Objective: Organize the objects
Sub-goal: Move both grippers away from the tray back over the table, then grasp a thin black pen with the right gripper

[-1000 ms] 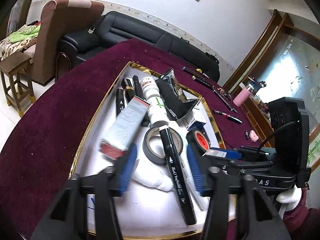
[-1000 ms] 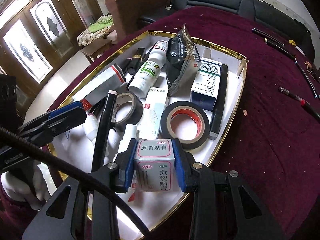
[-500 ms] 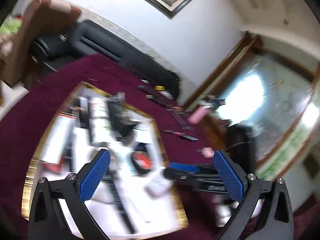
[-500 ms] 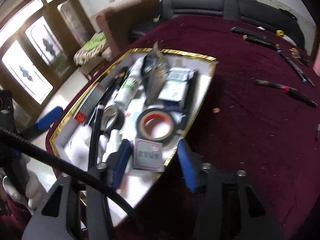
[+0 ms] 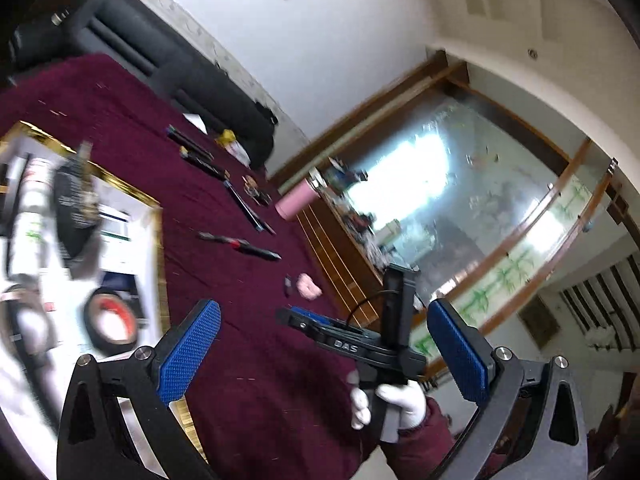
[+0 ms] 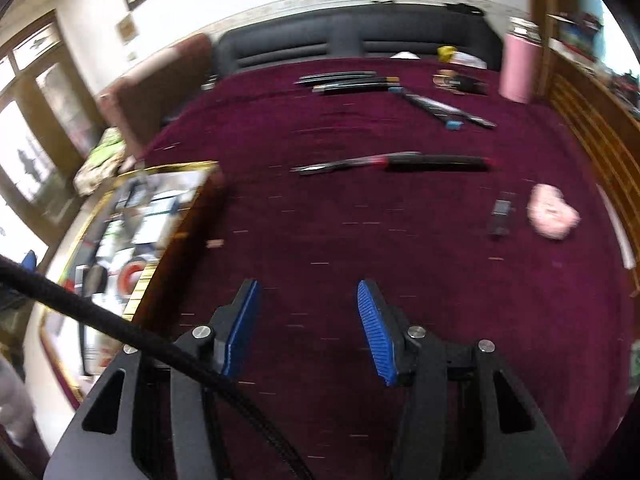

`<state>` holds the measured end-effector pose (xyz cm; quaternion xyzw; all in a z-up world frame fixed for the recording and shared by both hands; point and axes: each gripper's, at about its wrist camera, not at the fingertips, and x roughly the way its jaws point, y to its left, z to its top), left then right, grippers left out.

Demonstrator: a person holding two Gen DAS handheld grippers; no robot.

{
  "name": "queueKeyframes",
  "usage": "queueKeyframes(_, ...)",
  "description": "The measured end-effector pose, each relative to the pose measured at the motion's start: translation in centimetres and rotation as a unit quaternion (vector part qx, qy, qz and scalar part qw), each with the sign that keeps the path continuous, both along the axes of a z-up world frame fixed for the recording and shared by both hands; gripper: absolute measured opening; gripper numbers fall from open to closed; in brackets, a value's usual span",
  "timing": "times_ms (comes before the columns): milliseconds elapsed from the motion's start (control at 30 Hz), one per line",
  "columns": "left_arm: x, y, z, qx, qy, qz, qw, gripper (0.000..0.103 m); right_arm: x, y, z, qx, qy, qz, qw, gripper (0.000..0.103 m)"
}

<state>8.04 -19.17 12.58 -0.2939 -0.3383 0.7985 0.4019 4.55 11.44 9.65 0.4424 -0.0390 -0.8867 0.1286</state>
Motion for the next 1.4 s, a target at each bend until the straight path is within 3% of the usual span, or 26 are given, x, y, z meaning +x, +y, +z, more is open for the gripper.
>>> queueKeyframes(67,-1.1,1.6,0.5,0.006,-0.009,-0.014,0.9998,0.101,-0.3,2.4,0.0,0.005,0.004,-0.023,1.0,0.049)
queueKeyframes(233,-3.3,6.9,1.5,-0.073,-0.016,-0.033,0.9966,0.101,-1.1,10.9,0.4,-0.008,0.009,-0.108,0.994,0.049)
queueKeyframes(367,-5.0,11.4,1.0,-0.146,-0.019,-0.06,0.9874,0.101,-1.2,16.2,0.2,-0.033,0.008,-0.161,0.986,0.049)
queueKeyframes(500,-7.0,15.7,-0.9,-0.215,-0.036,-0.077,0.973,0.101,-2.2,19.3,-0.7,-0.056,0.004,-0.188,0.981,0.049)
queueKeyframes(633,-8.2,18.8,-2.7,-0.276,-0.059,-0.08,0.9561,0.101,-3.8,19.9,-2.1,-0.101,-0.007,-0.183,0.978,0.049)
queueKeyframes(733,-8.3,19.4,-4.1,-0.28,-0.073,-0.086,0.9532,0.101,-5.7,18.7,-3.0,-0.115,-0.017,-0.159,0.98,0.049)
queueKeyframes(833,-8.3,19.4,-4.8,-0.293,-0.077,-0.082,0.9496,0.101,-8.5,16.3,-3.8,-0.081,-0.033,-0.144,0.986,0.049)
queueKeyframes(933,-8.1,19.3,-4.3,-0.317,-0.054,-0.072,0.9443,0.101,-11.1,14.2,-4.9,-0.02,-0.053,-0.147,0.988,0.045)
queueKeyframes(967,-8.1,19.3,-4.0,-0.321,-0.045,-0.07,0.9434,0.101,-11.6,13.7,-5.3,0.003,-0.054,-0.151,0.987,0.039)
queueKeyframes(1000,-8.2,19.2,-3.7,-0.327,-0.033,-0.065,0.9422,0.101,-12.0,13.1,-5.2,0.03,-0.039,-0.156,0.987,0.027)
queueKeyframes(1100,-8.6,19.0,-2.8,-0.328,-0.012,-0.062,0.9426,0.098,-12.8,12.2,-5.3,0.068,-0.035,-0.156,0.985,0.013)
queueKeyframes(1133,-9.0,19.2,-2.6,-0.334,-0.006,-0.059,0.9408,0.095,-12.6,12.2,-5.4,0.075,-0.035,-0.153,0.985,0.013)
queueKeyframes(1300,-12.2,21.0,-2.2,-0.352,0.026,-0.067,0.9334,0.094,-10.2,14.5,-5.3,0.033,-0.045,-0.16,0.986,0.013)
queueKeyframes(1367,-13.7,22.7,-2.5,-0.371,0.042,-0.08,0.9242,0.094,-9.6,15.8,-5.4,0.004,-0.047,-0.166,0.985,0.013)
queueKeyframes(1400,-14.6,24.2,-2.8,-0.389,0.056,-0.092,0.9148,0.094,-9.1,16.5,-5.4,-0.015,-0.047,-0.169,0.984,0.013)
